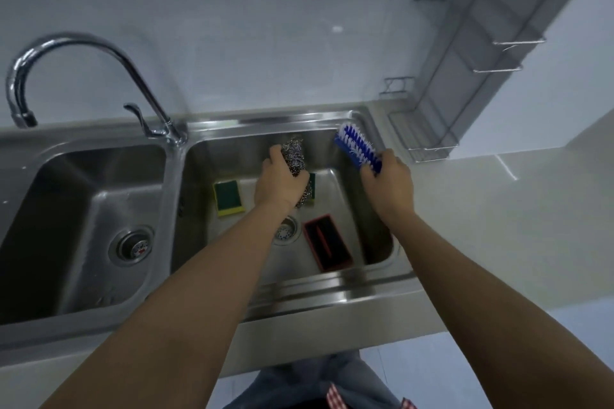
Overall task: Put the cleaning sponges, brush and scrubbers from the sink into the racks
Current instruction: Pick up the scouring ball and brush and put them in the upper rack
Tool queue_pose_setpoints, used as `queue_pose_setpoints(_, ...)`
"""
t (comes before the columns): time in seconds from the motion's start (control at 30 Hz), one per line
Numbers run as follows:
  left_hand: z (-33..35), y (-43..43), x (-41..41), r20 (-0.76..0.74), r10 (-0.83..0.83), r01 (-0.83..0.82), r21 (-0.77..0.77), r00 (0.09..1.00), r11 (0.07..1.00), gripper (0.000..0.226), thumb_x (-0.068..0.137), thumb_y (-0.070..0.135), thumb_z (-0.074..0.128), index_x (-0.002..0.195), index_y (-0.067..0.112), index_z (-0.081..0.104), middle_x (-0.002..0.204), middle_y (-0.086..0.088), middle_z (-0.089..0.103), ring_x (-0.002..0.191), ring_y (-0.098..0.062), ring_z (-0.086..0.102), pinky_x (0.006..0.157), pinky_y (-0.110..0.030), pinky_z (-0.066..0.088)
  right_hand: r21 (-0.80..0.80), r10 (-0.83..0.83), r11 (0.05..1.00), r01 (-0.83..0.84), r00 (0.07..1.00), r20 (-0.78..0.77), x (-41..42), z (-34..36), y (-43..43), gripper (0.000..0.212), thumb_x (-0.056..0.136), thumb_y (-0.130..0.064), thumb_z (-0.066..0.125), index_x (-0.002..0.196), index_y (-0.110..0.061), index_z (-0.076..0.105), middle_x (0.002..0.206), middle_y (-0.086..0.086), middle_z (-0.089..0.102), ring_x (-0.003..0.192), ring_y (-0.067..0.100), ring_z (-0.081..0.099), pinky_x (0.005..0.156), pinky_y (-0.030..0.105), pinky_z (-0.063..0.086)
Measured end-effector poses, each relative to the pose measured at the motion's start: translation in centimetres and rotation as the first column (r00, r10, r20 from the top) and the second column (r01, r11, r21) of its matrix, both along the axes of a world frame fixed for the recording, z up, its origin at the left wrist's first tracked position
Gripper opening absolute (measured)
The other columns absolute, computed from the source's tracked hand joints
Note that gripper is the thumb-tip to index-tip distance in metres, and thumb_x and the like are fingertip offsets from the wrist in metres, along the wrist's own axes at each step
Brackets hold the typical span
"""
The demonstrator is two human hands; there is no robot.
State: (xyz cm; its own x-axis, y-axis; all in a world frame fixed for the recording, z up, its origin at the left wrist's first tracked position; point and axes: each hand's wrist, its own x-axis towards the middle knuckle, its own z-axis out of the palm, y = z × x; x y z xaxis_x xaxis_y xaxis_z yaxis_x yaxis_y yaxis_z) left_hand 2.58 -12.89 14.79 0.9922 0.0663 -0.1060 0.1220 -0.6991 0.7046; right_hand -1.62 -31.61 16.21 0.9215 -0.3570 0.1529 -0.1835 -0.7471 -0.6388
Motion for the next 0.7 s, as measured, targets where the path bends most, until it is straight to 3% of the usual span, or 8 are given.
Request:
queue_pose_setpoints(0.17,2.6,-4.6,1.2,0.071,-0.03,0.031,-0.005,0.997,1.0,0.063,0.084,0.037,0.063,0.136,0.021,0.031,0.12,-0.014,0.055,0.096,-0.036,0.063,0.08,-0.048,0.057,0.074,-0.051,0.996,0.041,0.991,0.127,1.3,4.6,-3.8,0.033,0.093,-0.032,0.055,0.119,-0.011,0.056,0.113,0.005,0.065,0.093,0.021,0.061,0.073,0.032,0.051)
queue_pose_setpoints(0.33,4.2,-9.0,3.0,0.13,-0.047,0.049,-0.009,0.99,0.999,0.06,0.087,0.038,0.059,0.138,0.02,0.033,0.127,-0.013,0.054,0.102,-0.036,0.062,0.083,-0.048,0.056,0.138,-0.052,0.99,0.006,0.941,0.336,2.7,10.4,-7.5,0.028,0.092,-0.032,0.058,0.113,-0.014,0.058,0.102,-0.001,0.064,0.087,0.016,0.062,0.07,0.032,0.056)
queue_pose_setpoints(0.43,5.0,-11.5,4.0,0.148,-0.048,0.05,-0.013,0.988,0.999,0.06,0.088,0.04,0.058,0.138,0.021,0.03,0.124,-0.013,0.054,0.1,-0.037,0.062,0.082,-0.049,0.056,0.196,-0.101,0.98,0.014,0.891,0.442,4.2,13.7,-9.8,0.029,0.093,-0.032,0.058,0.115,-0.013,0.057,0.104,-0.006,0.061,0.087,0.009,0.06,0.061,0.014,0.048)
queue_pose_setpoints(0.5,5.3,-13.0,4.5,0.167,-0.052,0.054,-0.01,0.985,0.998,0.058,0.089,0.04,0.058,0.136,0.021,0.031,0.117,-0.011,0.055,0.096,-0.034,0.062,0.075,-0.043,0.056,0.184,-0.135,0.982,0.047,0.856,0.499,5.6,15.4,-11.5,0.033,0.092,-0.035,0.057,0.117,-0.012,0.057,0.107,-0.005,0.064,0.087,0.007,0.061,0.059,0.009,0.042)
queue_pose_setpoints(0.6,5.3,-14.9,5.3,0.185,-0.062,0.064,-0.008,0.981,0.998,0.057,0.089,0.039,0.058,0.136,0.02,0.032,0.116,-0.013,0.054,0.094,-0.033,0.061,0.07,-0.039,0.053,0.12,-0.184,0.983,0.142,0.824,0.536,8.1,16.9,-14.0,0.034,0.09,-0.036,0.055,0.113,-0.011,0.059,0.107,0.0,0.066,0.089,0.013,0.059,0.067,0.021,0.049)
queue_pose_setpoints(0.67,5.3,-15.7,5.9,0.193,-0.075,0.079,-0.016,0.978,0.997,0.058,0.089,0.04,0.058,0.136,0.02,0.031,0.116,-0.013,0.054,0.095,-0.035,0.061,0.076,-0.044,0.056,0.05,-0.212,0.975,0.217,0.838,0.504,9.7,17.3,-15.7,0.033,0.09,-0.037,0.053,0.109,-0.01,0.058,0.106,0.004,0.066,0.097,0.021,0.056,0.079,0.038,0.052)
queue_pose_setpoints(0.7,5.3,-16.0,6.2,0.198,-0.082,0.088,-0.022,0.977,0.996,0.058,0.088,0.04,0.058,0.136,0.021,0.03,0.116,-0.014,0.054,0.095,-0.036,0.062,0.077,-0.047,0.057,0.022,-0.209,0.974,0.226,0.856,0.473,10.4,17.4,-16.4,0.032,0.09,-0.036,0.053,0.107,-0.009,0.057,0.106,0.007,0.065,0.099,0.025,0.056,0.079,0.041,0.051)
